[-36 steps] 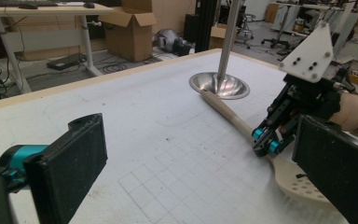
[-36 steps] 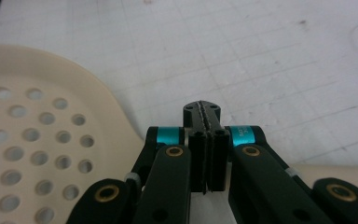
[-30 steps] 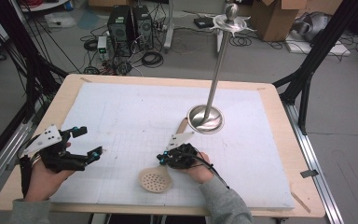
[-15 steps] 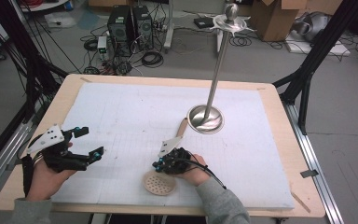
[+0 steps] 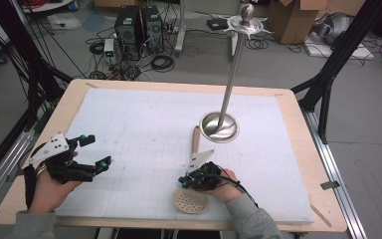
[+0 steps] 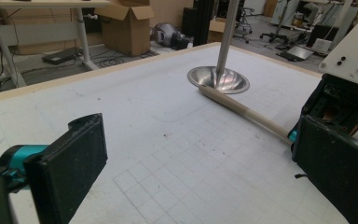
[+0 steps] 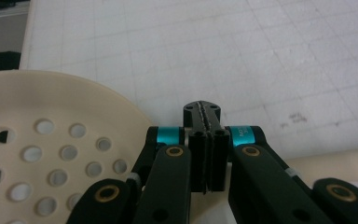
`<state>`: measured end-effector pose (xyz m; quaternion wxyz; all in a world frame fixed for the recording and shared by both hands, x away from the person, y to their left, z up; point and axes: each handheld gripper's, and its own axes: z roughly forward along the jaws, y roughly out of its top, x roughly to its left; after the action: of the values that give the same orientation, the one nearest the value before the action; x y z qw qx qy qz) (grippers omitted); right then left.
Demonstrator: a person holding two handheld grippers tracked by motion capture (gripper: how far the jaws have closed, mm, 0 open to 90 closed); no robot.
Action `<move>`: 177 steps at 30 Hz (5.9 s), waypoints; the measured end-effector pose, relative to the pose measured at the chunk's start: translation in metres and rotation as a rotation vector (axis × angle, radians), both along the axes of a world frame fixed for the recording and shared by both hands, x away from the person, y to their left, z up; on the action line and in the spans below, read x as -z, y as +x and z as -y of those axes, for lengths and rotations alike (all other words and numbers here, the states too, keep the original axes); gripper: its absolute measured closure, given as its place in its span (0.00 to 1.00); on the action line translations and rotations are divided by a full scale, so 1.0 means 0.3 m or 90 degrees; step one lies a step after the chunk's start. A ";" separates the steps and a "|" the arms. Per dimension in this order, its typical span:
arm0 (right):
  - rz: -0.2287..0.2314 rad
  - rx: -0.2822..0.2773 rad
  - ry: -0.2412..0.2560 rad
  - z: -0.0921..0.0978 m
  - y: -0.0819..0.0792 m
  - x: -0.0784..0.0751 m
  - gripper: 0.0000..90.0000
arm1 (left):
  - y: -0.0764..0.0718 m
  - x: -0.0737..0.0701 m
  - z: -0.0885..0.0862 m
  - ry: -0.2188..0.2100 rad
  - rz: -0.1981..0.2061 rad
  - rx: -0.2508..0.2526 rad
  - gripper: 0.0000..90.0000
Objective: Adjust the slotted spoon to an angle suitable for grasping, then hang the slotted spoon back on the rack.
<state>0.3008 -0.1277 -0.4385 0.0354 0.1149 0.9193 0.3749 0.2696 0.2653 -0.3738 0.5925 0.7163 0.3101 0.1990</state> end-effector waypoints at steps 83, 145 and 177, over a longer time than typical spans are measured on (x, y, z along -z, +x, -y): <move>0.015 0.182 0.021 0.141 0.135 -0.095 1.00 | -0.004 0.025 -0.003 0.013 -0.015 -0.003 0.04; 0.029 0.028 -0.027 -0.011 0.122 -0.104 1.00 | -0.003 0.019 0.002 0.011 -0.014 0.004 0.04; -0.008 0.121 0.003 0.114 0.014 -0.158 0.16 | 0.019 0.017 0.023 0.006 -0.013 0.012 0.04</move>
<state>0.3049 -0.1617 -0.3911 0.0645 0.2039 0.9035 0.3715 0.2752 0.2584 -0.3789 0.5877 0.7243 0.3081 0.1876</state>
